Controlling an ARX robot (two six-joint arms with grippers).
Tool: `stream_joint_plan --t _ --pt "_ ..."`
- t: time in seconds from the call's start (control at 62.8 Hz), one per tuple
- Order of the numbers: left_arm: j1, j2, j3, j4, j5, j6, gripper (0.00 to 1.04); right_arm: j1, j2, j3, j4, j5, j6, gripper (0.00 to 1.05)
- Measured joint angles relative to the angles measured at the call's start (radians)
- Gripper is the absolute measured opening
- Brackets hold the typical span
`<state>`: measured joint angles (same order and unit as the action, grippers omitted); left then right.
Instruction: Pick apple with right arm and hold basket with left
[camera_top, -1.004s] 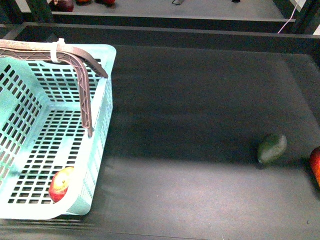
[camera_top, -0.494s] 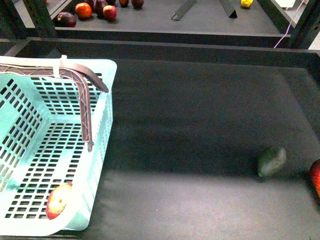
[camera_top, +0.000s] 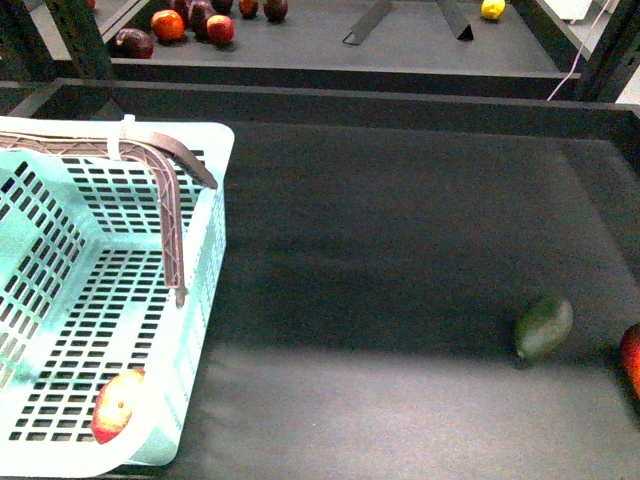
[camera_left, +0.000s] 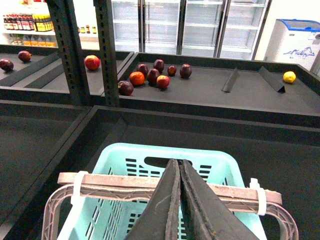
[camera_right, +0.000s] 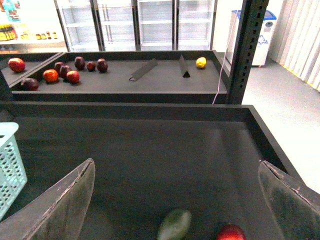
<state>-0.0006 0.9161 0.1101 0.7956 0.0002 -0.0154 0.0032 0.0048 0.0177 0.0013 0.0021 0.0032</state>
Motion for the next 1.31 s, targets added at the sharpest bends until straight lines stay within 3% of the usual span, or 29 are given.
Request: stream_joint_plan --t 0.191,0.797,1.306 --pt "0.0 -0.098 -0.073 -0.015 0.0 0.002 0.03 0.0 0.0 0.0 0.0 0.0 0.0 0.96" --pt "0.0 -0.538 -0.095 -0.418 0.0 0.004 0.03 0.0 0.0 0.0 0.0 0.0 0.0 0.96" --pt "0.0 -0.737 -0.095 -0.616 0.0 0.004 0.03 0.0 0.0 0.0 0.0 0.0 0.0 0.96"
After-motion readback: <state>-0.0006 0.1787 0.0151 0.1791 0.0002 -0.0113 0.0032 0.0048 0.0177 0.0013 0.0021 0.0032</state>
